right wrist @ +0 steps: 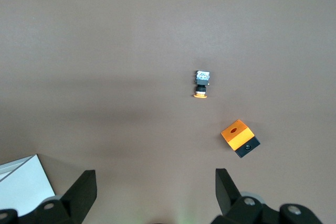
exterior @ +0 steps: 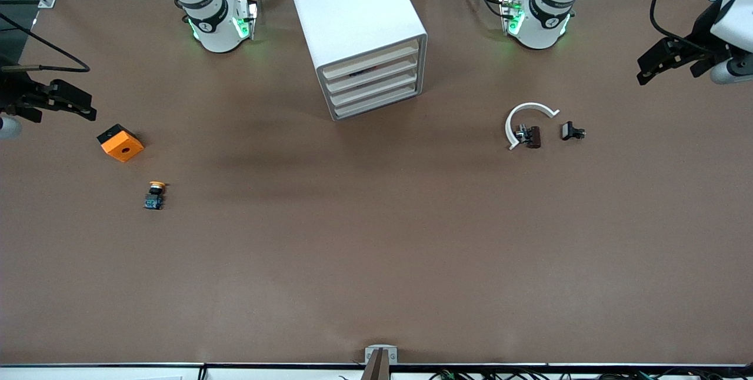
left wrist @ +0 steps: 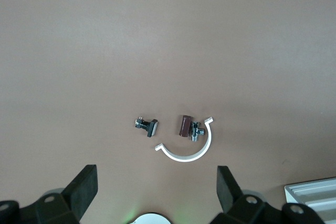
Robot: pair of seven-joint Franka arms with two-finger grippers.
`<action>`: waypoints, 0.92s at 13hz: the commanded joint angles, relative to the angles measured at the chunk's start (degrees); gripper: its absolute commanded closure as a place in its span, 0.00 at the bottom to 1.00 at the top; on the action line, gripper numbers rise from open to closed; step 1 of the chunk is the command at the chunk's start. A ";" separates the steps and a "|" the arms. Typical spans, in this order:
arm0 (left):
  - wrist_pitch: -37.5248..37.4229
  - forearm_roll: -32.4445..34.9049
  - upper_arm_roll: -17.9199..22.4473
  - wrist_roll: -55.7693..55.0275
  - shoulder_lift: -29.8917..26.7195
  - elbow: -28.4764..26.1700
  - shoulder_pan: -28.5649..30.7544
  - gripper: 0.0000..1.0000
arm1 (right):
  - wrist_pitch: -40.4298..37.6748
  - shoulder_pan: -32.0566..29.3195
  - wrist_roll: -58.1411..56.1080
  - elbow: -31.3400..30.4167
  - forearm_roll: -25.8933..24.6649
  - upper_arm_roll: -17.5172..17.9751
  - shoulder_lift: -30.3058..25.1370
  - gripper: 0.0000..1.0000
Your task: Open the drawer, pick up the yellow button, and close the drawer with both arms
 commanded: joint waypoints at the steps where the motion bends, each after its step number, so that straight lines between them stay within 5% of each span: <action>1: 0.55 -0.69 0.66 1.17 -1.65 -1.95 -0.81 0.00 | -1.12 0.13 0.03 1.49 0.80 0.04 0.12 0.00; 12: 0.11 -0.95 0.40 1.79 0.99 0.08 -0.63 0.00 | -1.12 0.21 -0.06 1.41 0.62 0.04 0.20 0.00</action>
